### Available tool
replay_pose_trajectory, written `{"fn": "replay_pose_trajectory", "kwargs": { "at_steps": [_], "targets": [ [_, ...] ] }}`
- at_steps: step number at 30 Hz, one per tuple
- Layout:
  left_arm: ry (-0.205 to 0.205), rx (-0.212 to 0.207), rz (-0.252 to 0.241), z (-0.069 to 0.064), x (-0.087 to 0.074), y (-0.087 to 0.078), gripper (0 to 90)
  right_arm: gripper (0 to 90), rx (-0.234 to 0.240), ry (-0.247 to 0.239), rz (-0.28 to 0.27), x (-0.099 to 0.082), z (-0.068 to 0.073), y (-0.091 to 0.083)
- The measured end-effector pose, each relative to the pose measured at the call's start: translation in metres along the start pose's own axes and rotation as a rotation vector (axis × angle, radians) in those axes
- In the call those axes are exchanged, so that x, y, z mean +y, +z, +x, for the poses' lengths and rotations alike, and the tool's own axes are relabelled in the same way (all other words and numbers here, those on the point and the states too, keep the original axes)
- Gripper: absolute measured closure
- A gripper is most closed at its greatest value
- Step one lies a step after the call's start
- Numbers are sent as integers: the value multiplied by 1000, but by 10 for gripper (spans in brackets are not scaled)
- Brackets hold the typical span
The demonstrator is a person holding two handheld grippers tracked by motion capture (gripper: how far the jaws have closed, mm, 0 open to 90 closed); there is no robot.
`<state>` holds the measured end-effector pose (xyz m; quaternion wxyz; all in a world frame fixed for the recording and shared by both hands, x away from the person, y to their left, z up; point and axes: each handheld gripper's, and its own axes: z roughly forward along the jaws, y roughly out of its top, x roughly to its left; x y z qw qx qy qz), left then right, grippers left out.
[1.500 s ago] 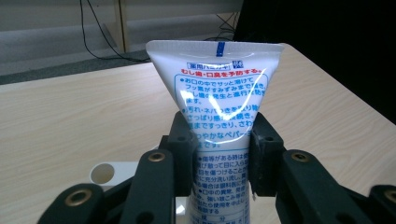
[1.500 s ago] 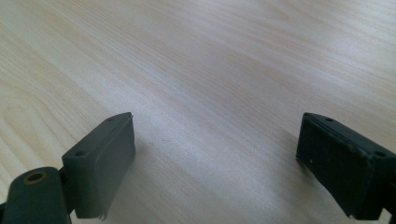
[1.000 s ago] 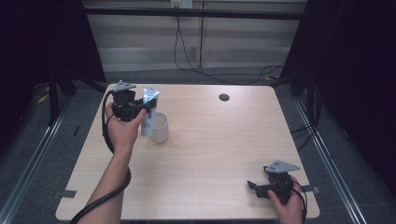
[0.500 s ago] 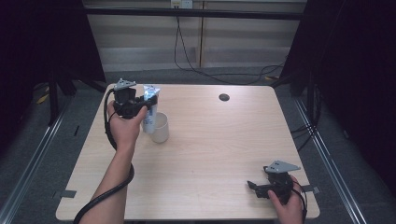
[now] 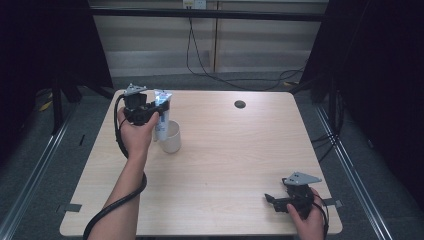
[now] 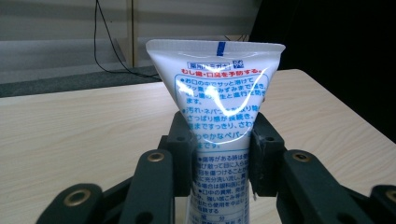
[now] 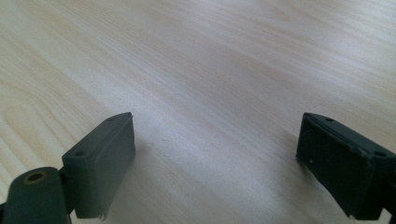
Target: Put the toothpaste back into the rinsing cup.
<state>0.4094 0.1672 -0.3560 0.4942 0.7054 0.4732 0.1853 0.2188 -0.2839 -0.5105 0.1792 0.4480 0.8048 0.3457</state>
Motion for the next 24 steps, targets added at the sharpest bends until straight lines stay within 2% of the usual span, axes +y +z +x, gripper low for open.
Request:
{"fn": "replay_pose_trajectory", "kwargs": {
  "at_steps": [7,18,24],
  "targets": [
    [13,1,-19,-2,2,8,668,111,-2,1,1,0,0,0],
    [34,3,-5,-5,2,24,665,110,-2,0,1,0,0,0],
    [28,15,-2,-2,-1,29,664,111,0,1,1,0,0,0]
  ]
}}
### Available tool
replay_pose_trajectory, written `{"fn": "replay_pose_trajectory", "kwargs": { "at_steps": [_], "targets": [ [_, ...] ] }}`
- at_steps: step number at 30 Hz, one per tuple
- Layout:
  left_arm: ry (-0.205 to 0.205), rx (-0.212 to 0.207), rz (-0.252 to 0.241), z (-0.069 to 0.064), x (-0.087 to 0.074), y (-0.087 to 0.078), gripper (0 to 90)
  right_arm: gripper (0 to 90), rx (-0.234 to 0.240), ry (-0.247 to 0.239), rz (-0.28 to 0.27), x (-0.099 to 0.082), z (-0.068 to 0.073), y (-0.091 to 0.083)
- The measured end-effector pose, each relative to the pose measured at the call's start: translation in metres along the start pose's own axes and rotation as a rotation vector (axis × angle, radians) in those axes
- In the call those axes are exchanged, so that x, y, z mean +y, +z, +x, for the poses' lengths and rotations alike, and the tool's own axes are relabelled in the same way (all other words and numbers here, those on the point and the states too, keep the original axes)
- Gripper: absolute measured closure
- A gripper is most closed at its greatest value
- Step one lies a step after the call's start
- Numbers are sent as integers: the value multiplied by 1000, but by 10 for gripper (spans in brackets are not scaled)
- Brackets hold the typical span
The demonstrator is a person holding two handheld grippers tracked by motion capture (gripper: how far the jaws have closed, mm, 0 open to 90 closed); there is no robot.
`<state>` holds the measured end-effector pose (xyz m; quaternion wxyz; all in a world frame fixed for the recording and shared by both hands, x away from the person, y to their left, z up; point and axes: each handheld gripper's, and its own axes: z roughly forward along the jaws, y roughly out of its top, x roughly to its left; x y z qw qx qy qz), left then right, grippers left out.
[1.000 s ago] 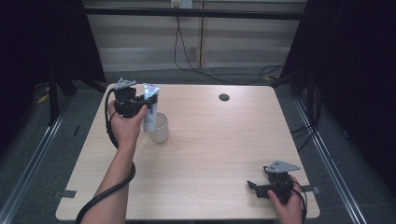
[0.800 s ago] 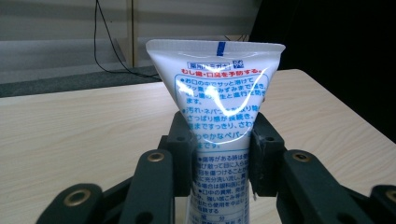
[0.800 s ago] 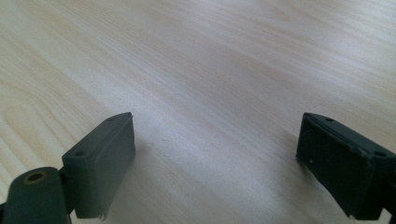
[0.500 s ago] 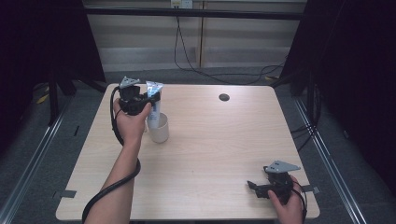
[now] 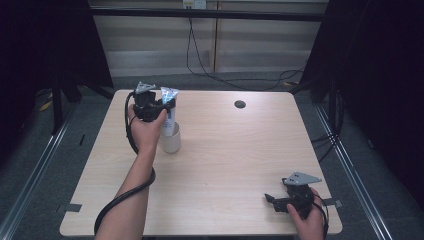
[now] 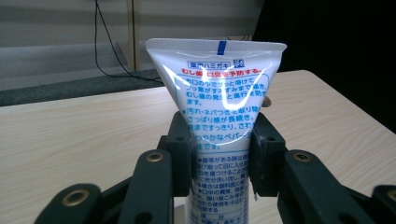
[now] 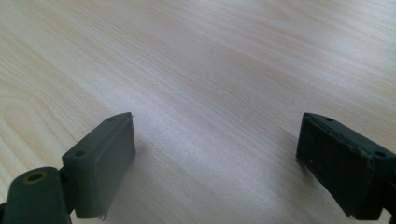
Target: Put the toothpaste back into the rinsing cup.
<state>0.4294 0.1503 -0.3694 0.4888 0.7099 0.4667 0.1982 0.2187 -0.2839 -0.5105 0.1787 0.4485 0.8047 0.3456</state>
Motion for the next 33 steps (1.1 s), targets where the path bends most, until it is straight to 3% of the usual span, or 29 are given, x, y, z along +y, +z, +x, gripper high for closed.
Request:
{"fn": "replay_pose_trajectory", "kwargs": {
  "at_steps": [13,33],
  "targets": [
    [3,22,7,4,-8,5,658,111,0,2,2,0,0,0],
    [-2,33,35,4,-37,12,651,110,0,2,2,0,0,0]
  ]
}}
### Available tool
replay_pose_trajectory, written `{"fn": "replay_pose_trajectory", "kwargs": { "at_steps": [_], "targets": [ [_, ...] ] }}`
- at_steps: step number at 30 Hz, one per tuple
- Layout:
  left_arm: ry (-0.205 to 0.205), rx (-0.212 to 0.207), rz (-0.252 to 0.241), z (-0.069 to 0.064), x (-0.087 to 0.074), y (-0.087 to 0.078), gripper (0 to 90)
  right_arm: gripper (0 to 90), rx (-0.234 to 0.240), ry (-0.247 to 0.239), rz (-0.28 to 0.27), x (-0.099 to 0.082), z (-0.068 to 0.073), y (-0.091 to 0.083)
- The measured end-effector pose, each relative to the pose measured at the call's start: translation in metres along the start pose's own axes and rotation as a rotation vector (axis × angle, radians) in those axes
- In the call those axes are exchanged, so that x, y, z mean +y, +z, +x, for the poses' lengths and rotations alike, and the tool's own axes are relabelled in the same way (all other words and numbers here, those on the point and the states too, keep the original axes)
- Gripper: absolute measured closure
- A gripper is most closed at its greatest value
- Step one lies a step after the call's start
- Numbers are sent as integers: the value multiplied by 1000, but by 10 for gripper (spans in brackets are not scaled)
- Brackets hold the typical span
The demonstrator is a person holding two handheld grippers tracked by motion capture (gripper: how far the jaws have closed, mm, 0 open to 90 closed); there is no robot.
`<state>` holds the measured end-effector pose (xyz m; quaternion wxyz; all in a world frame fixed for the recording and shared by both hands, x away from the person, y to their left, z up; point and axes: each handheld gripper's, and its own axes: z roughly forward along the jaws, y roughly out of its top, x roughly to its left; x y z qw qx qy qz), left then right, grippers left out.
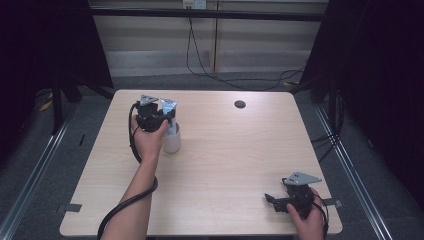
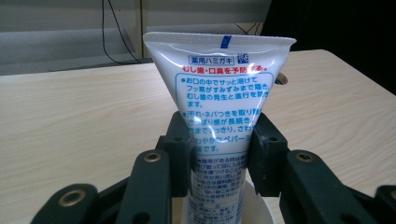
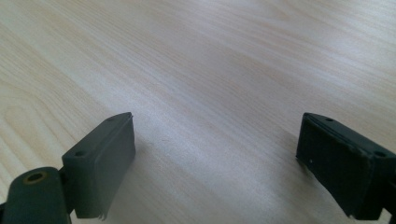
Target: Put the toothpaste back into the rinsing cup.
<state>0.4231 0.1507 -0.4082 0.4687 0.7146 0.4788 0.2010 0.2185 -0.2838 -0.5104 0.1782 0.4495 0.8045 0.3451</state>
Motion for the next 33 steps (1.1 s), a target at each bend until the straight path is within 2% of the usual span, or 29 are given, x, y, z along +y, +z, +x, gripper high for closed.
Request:
{"fn": "replay_pose_trajectory", "kwargs": {
  "at_steps": [8,24,33],
  "targets": [
    [-5,18,4,2,-12,0,649,111,0,-3,-2,0,0,0],
    [-9,28,17,4,-28,0,645,110,-2,-2,0,0,0,0],
    [6,23,28,1,-34,1,641,111,-1,-3,-1,0,0,0]
  ]
}}
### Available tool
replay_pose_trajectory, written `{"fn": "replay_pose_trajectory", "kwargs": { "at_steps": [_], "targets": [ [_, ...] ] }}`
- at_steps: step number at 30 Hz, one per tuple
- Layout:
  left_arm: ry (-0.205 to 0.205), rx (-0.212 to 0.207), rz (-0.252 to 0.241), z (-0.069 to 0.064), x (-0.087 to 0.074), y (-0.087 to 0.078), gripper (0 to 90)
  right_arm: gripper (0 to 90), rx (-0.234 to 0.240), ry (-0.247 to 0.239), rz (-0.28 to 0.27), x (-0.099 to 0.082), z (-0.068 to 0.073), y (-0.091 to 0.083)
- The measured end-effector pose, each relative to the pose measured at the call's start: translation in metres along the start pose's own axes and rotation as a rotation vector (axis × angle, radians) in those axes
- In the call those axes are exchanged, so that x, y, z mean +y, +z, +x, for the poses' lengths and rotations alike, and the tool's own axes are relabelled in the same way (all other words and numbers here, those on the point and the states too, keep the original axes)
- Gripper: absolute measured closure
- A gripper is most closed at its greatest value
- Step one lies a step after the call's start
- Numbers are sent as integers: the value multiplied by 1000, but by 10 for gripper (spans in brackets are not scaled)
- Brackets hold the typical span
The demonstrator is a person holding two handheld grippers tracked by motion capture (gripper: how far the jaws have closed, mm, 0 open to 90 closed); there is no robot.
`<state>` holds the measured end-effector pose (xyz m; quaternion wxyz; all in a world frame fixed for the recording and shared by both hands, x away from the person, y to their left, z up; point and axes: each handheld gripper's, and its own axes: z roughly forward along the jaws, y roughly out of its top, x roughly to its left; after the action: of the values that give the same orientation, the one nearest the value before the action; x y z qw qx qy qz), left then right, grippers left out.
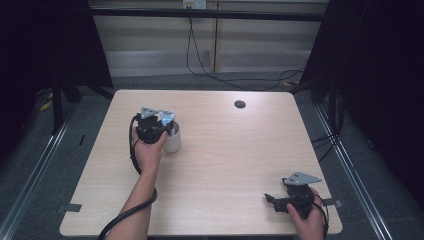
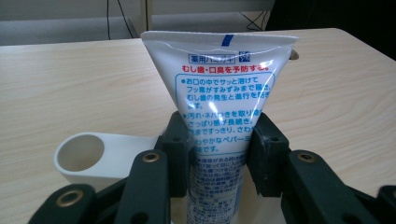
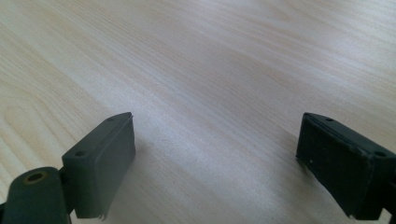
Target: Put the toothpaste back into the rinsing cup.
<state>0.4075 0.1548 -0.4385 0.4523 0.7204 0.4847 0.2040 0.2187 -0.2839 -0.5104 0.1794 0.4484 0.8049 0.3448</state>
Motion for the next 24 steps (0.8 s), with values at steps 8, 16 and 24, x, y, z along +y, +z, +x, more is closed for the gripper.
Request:
{"fn": "replay_pose_trajectory", "kwargs": {
  "at_steps": [8,16,24],
  "targets": [
    [14,-2,-13,-3,-2,-1,634,110,0,0,0,0,0,0],
    [37,-3,-24,-9,-5,-2,618,110,0,0,0,0,0,0],
    [48,0,-30,-11,-6,-2,613,110,0,0,0,0,0,0]
  ]
}}
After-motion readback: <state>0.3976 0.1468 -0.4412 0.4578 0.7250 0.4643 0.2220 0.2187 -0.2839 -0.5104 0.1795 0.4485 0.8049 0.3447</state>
